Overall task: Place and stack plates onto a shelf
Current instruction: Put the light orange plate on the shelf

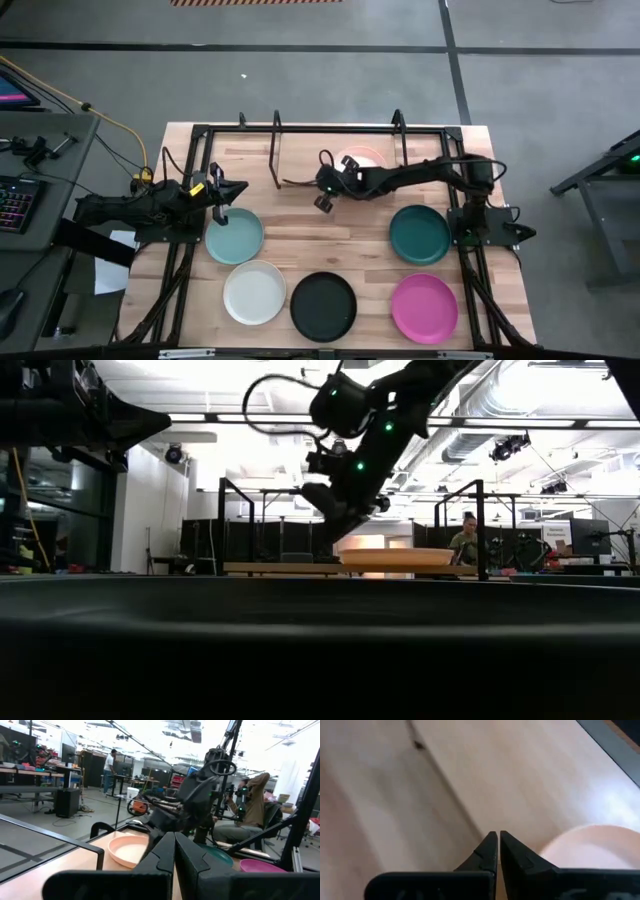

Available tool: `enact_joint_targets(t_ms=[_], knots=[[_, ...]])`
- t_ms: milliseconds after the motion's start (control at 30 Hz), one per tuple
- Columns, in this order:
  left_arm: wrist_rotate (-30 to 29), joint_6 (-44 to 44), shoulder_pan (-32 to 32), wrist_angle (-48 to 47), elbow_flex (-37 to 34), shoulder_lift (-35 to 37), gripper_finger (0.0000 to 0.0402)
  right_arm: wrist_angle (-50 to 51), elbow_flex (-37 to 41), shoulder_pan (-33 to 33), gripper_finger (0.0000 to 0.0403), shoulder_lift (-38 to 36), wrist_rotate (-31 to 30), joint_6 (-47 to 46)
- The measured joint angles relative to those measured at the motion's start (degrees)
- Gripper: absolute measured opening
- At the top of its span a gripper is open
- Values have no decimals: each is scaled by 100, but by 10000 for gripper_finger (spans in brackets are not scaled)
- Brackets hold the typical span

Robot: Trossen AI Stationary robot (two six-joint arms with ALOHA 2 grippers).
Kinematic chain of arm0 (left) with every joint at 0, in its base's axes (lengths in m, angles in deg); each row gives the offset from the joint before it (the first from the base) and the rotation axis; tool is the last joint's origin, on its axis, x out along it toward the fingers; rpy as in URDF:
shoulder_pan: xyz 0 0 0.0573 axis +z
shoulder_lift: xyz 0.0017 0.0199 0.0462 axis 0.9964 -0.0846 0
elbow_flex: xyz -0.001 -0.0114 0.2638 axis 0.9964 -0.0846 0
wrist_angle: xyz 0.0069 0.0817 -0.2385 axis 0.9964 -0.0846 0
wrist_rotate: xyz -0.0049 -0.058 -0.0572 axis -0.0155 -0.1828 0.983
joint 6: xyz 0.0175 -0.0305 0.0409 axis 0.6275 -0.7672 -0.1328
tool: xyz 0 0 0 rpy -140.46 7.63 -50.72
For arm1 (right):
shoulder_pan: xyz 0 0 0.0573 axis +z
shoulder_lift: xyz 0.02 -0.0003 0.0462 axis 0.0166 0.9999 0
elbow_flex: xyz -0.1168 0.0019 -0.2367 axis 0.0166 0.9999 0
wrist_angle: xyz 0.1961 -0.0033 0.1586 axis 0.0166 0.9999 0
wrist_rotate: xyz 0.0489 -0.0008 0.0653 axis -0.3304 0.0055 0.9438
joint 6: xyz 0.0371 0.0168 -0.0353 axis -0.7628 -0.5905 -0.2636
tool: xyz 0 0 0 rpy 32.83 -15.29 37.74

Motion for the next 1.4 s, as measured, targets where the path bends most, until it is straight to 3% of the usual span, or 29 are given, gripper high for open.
enact_joint_targets(t_ms=[300, 733, 867, 1033, 1400], knots=[[5, -3, 0, -152, -2, -1, 1, 1046, -473, -134, 0, 101, -546, 9], [17, -4, 0, -172, -2, -2, 1, 1105, -477, -420, 0, 92, -742, 278], [17, -4, 0, -175, -2, -1, 1, 738, -541, -282, 0, 81, -546, 574], [17, -4, 0, -181, -2, -2, 1, 455, -541, -119, 0, 81, 338, 711], [15, -4, -1, -181, -2, -2, 1, 1716, -537, 174, 0, 81, 525, 239]])
